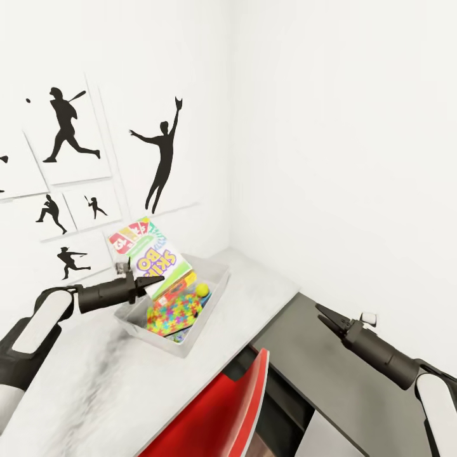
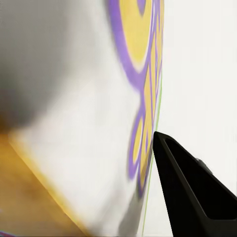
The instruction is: Put all the toys in the child's room - the three board games (two on the bed and one on the table), the two jigsaw puzzles on the table, and the tennis ball on the table - inside the toy box on the table in the child's room.
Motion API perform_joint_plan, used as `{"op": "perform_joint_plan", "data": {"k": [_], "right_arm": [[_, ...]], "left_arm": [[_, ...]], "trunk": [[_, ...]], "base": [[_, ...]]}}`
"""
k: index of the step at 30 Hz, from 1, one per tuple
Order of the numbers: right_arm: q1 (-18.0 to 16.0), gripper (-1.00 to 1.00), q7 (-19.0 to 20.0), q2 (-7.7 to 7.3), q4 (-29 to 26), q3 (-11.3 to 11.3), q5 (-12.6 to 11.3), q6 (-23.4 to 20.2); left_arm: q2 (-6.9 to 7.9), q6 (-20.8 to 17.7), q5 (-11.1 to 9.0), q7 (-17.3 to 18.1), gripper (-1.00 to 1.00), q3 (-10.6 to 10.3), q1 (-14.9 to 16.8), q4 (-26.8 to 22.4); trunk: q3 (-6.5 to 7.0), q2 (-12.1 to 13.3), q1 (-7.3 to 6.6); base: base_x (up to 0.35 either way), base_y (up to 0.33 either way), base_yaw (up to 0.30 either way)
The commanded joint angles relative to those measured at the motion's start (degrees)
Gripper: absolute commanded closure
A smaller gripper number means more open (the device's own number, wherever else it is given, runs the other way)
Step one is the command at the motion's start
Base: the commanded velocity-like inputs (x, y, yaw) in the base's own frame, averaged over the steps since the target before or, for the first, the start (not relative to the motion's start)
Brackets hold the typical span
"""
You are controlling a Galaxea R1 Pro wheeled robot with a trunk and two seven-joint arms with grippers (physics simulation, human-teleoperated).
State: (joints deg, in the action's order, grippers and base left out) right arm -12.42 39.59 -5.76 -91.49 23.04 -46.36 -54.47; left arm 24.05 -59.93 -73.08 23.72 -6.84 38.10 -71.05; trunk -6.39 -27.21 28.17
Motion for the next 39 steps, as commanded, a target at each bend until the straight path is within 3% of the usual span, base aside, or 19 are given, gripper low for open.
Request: {"op": "perform_joint_plan", "data": {"k": [1, 5, 9, 13, 16, 21, 25, 30, 36, 39], "right_arm": [[-0.06, -1.0, 0.23, 0.09, -0.02, 0.07, 0.12, -0.29], [-0.06, -1.0, 0.23, 0.17, -0.01, 0.07, 0.12, -0.29], [-0.06, -1.0, 0.29, 0.01, -0.01, 0.07, 0.13, -0.29], [-0.06, -1.0, 0.42, 0.0, -0.01, 0.07, 0.11, -0.3], [-0.06, -1.0, 0.5, -0.02, -0.01, 0.07, 0.1, -0.35], [-0.06, -1.0, 0.63, -0.23, -0.01, 0.15, 0.07, -0.44], [-0.06, -1.0, 0.67, -0.16, -0.01, 0.19, 0.05, -0.46], [-0.06, -1.0, 0.67, -0.01, -0.01, 0.19, 0.06, -0.47], [-0.06, -1.0, 0.67, 0.08, -0.01, 0.16, 0.09, -0.47], [-0.06, -1.0, 0.73, 0.12, -0.01, 0.23, 0.09, -0.47]], "left_arm": [[-0.19, -0.07, 0.29, 0.09, 1.0, -1.09, 2.22, 2.45], [-0.8, -0.07, 0.47, -0.58, 1.0, -8.1, 10.16, 10.35], [-1.33, -0.07, 0.7, -0.74, 1.0, -12.83, 15.89, 16.43], [-2.06, -0.07, 1.25, -0.77, 1.0, -15.62, 19.69, 21.54], [-2.36, -0.07, 4.33, -0.73, 1.0, -17.26, 22.31, 24.35], [-2.5, -0.07, 11.09, -0.38, 1.0, -18.87, 23.86, 25.47], [-2.47, -0.07, 14.14, -0.18, 1.0, -20.52, 24.14, 25.75], [-2.49, -0.07, 15.14, 0.18, 1.0, -26.36, 24.2, 26.09], [-2.31, -0.07, 15.24, 0.71, 1.0, -27.63, 25.04, 26.39], [-2.27, -0.07, 16.3, 0.97, 1.0, -29.02, 25.54, 27.13]], "trunk": [[-0.12, -0.12, 0.03], [-0.12, -0.12, 0.03], [-0.12, -0.12, 0.03], [-0.12, -0.12, 0.03], [-0.12, -0.12, 0.03], [-0.12, -0.12, 0.03], [-0.12, -0.12, 0.03], [-0.12, -0.12, 0.03], [-0.12, -0.12, 0.03], [-0.12, -0.12, 0.03]], "base": [[0.0, 0.0, 0.0], [0.0, 0.0, 0.0], [0.0, 0.0, 0.0], [0.0, 0.0, 0.0], [0.0, 0.0, 0.0], [0.0, 0.0, 0.0], [0.0, 0.0, 0.0], [0.0, 0.0, 0.0], [0.0, 0.0, 0.0], [0.0, 0.0, 0.0]]}}
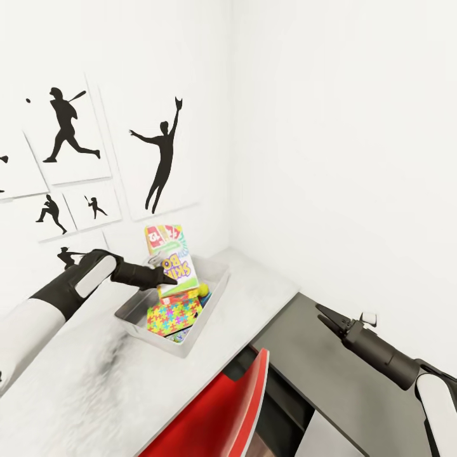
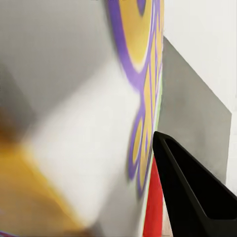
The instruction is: Put all the toys in the child's room - the three board games (two on the bed and one on the table), the two jigsaw puzzles on the table, and the tennis ball on the table - inside the toy box on the table in the child's room.
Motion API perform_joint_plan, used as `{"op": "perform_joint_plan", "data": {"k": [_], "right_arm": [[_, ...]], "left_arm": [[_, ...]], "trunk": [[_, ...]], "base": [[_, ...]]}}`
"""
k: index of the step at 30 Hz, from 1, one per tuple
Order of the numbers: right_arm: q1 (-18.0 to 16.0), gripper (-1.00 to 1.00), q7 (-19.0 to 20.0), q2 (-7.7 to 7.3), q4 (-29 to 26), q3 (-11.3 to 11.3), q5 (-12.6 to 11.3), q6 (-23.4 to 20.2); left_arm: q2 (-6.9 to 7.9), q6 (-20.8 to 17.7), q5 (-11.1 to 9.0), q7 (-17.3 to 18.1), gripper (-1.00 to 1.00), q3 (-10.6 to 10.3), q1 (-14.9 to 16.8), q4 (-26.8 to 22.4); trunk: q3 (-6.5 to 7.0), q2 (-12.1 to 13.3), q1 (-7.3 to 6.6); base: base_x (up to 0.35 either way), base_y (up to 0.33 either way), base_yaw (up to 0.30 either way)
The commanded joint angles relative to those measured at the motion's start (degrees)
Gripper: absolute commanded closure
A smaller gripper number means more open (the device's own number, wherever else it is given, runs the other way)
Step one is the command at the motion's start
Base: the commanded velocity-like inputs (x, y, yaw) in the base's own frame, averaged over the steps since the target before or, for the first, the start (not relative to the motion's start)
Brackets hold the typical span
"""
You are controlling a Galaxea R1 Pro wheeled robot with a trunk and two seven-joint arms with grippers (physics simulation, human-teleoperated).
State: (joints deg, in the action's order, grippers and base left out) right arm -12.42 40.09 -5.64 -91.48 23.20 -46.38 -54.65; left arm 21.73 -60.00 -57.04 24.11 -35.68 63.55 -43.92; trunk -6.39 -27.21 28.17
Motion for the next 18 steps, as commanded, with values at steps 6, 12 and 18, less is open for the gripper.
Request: {"op": "perform_joint_plan", "data": {"k": [6, 12, 18], "right_arm": [[-0.06, -1.0, 0.31, 0.02, -0.01, 0.06, 0.08, -0.28], [-0.06, -1.0, 0.26, 0.06, -0.01, -0.02, 0.08, -0.28], [-0.06, -1.0, 0.33, 0.1, -0.01, -0.06, 0.08, -0.28]], "left_arm": [[0.33, 0.0, 7.4, 4.56, 1.0, -1.05, 1.95, 1.93], [0.37, 0.84, 20.23, 18.91, 1.0, -1.07, 2.67, 5.91], [0.41, 7.45, 25.79, 31.15, 1.0, -0.99, 2.72, 9.55]], "trunk": [[-0.12, -0.12, 0.03], [-0.12, -0.12, 0.03], [-0.12, -0.12, 0.03]], "base": [[0.0, 0.0, 0.0], [0.0, 0.0, 0.0], [0.0, 0.0, 0.0]]}}
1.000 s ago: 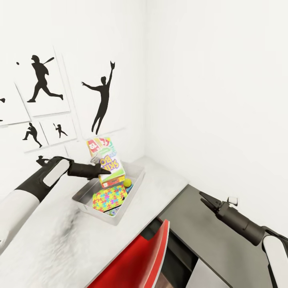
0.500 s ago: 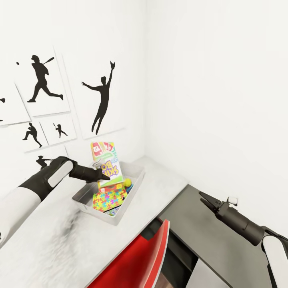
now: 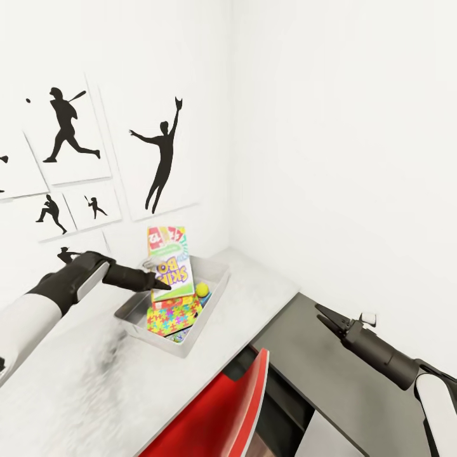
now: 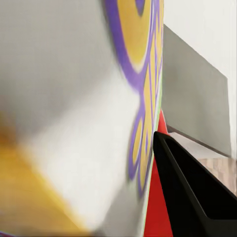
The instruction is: Put all the toys in the child's room - the three board games (two on the bed and one on the table), the two jigsaw puzzles on the table, and the tennis ball on the table - inside the toy box on the table in the child's room.
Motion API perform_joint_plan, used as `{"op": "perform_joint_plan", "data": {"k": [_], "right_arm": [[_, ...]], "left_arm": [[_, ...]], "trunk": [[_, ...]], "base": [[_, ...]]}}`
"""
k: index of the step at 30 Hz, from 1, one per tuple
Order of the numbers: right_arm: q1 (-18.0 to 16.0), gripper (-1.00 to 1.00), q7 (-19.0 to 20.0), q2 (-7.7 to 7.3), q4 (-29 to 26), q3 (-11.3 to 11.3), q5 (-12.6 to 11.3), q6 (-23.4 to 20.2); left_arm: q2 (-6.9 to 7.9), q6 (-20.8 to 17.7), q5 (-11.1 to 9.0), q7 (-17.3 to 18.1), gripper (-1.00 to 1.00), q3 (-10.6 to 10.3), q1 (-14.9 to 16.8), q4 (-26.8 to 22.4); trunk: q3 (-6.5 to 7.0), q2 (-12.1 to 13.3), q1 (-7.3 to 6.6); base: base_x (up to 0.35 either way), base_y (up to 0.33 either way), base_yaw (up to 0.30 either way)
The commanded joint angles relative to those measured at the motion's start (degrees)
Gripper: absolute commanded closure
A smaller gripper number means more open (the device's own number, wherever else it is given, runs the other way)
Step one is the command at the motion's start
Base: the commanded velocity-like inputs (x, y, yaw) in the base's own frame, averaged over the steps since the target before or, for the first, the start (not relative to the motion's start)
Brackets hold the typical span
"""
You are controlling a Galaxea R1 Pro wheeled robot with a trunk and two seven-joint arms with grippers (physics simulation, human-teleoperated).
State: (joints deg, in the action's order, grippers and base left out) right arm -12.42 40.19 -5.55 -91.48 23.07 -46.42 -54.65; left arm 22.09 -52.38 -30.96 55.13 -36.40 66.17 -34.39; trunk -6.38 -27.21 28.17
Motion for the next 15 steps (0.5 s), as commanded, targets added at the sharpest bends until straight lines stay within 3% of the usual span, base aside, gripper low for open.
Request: {"op": "perform_joint_plan", "data": {"k": [1, 5, 15], "right_arm": [[-0.06, -1.0, 0.23, 0.01, -0.01, 0.06, 0.11, -0.28], [-0.06, -1.0, 0.24, 0.01, -0.01, 0.05, 0.11, -0.28], [-0.06, -1.0, 0.16, 0.01, -0.01, 0.05, 0.11, -0.28]], "left_arm": [[0.04, 0.78, 0.23, 1.35, 1.0, -0.26, 0.1, 0.97], [-0.19, 3.7, 1.77, 3.38, 1.0, -0.2, 0.1, 3.21], [-1.48, 7.29, 2.32, 3.49, 1.0, -0.37, 0.1, 6.41]], "trunk": [[-0.12, -0.12, 0.03], [-0.12, -0.12, 0.03], [-0.12, -0.12, 0.03]], "base": [[0.0, 0.0, 0.0], [0.0, 0.0, 0.0], [0.0, 0.0, 0.0]]}}
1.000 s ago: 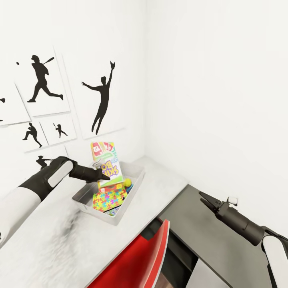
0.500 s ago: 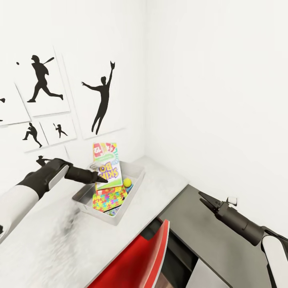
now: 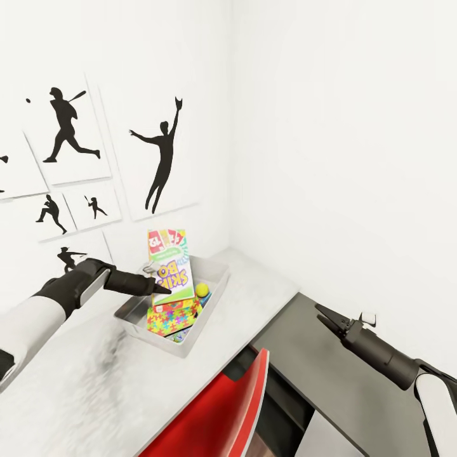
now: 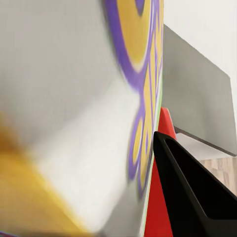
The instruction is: Put all the toys in the child's room - the three board games (two on the bed and one on the table), the two jigsaw puzzles on the table, and the tennis ball on the table - inside the toy box on the table in the child's room.
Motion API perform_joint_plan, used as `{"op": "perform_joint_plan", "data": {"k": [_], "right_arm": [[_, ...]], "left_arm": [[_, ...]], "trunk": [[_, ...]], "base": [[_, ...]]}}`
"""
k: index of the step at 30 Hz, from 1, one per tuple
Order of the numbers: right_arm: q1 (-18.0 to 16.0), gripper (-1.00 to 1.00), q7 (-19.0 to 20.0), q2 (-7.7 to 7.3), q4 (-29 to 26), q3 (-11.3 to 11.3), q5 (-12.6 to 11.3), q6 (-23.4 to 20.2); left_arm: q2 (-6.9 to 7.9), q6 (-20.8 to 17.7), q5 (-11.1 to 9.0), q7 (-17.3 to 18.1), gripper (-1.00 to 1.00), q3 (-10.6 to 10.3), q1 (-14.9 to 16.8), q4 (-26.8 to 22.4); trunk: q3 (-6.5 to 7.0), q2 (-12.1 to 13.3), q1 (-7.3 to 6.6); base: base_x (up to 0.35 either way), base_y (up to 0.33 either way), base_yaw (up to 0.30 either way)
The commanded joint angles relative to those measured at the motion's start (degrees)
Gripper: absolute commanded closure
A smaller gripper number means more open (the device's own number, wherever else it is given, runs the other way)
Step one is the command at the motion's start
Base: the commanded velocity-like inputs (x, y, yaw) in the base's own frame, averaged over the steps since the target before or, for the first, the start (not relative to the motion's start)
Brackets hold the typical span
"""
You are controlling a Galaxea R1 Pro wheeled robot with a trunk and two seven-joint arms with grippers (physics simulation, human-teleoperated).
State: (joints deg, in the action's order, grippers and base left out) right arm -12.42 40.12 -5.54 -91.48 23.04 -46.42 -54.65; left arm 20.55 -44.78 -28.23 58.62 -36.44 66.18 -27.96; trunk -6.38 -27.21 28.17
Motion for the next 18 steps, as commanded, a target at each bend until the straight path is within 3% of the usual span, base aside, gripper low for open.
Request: {"op": "perform_joint_plan", "data": {"k": [1, 13, 18], "right_arm": [[-0.06, -1.0, 0.23, 0.01, -0.01, 0.04, 0.11, -0.28], [-0.06, -1.0, 0.34, 0.01, -0.01, 0.43, 0.11, -0.34], [-0.1, -1.0, 0.47, 0.11, -0.02, 0.14, 0.11, -0.84]], "left_arm": [[0.01, -0.16, -0.41, 0.02, 1.0, -0.26, 0.09, 0.05], [-0.16, -0.43, -0.77, 0.46, 1.0, 0.76, 0.09, 0.2], [-0.25, -2.25, -0.96, 0.43, 1.0, 1.33, 0.09, 0.97]], "trunk": [[-0.12, -0.12, 0.03], [-0.12, -0.12, 0.03], [-0.12, -0.12, 0.03]], "base": [[0.0, 0.0, 0.0], [0.0, 0.0, 0.0], [0.0, 0.0, 0.0]]}}
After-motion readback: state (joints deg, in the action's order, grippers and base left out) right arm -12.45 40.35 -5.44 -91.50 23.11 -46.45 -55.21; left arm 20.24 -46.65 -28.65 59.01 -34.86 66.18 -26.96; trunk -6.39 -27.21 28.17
